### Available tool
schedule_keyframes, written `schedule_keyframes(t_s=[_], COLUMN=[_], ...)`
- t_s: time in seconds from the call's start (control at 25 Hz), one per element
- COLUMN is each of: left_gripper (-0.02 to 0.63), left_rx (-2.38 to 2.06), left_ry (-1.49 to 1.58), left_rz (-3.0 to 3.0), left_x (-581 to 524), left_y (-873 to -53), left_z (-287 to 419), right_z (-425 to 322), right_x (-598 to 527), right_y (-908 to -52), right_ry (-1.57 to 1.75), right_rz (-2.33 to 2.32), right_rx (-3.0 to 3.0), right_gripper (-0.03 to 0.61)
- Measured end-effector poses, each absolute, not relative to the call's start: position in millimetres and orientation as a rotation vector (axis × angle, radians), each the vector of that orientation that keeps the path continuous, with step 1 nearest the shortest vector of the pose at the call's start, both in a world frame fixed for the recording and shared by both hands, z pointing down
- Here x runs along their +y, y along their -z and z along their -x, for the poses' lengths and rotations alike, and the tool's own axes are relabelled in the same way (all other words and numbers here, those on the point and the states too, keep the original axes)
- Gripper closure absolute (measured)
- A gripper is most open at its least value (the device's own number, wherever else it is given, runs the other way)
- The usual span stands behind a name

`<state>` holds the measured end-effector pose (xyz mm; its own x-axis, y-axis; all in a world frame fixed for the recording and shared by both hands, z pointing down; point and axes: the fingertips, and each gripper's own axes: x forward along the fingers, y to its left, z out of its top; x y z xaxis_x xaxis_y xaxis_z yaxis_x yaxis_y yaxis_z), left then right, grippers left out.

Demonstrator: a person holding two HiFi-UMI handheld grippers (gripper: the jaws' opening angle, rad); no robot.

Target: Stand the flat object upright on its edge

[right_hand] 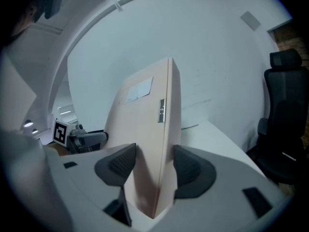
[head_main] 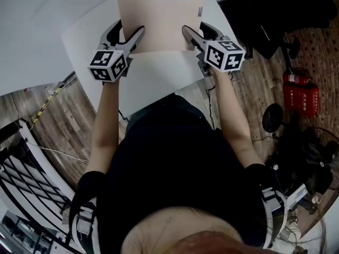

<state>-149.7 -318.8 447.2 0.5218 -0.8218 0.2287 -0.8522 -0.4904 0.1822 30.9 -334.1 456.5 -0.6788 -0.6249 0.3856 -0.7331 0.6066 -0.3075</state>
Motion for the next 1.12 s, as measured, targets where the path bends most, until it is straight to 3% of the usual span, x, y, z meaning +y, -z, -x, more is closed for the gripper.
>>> schedule_keyframes(t_s=[1.12], left_gripper=[0.298], left_rx=[-1.396], left_ry=[-0.255], left_rz=[-2.757], left_x=[-322.2], left_y=[-439.8], left_z=[76.1], right_z=[-101.6], right_x=[-316.1], right_y=[-449.5], right_ry=[-0.208], right_rz=[-1.373], right_rx=[-2.551], right_gripper=[0.336])
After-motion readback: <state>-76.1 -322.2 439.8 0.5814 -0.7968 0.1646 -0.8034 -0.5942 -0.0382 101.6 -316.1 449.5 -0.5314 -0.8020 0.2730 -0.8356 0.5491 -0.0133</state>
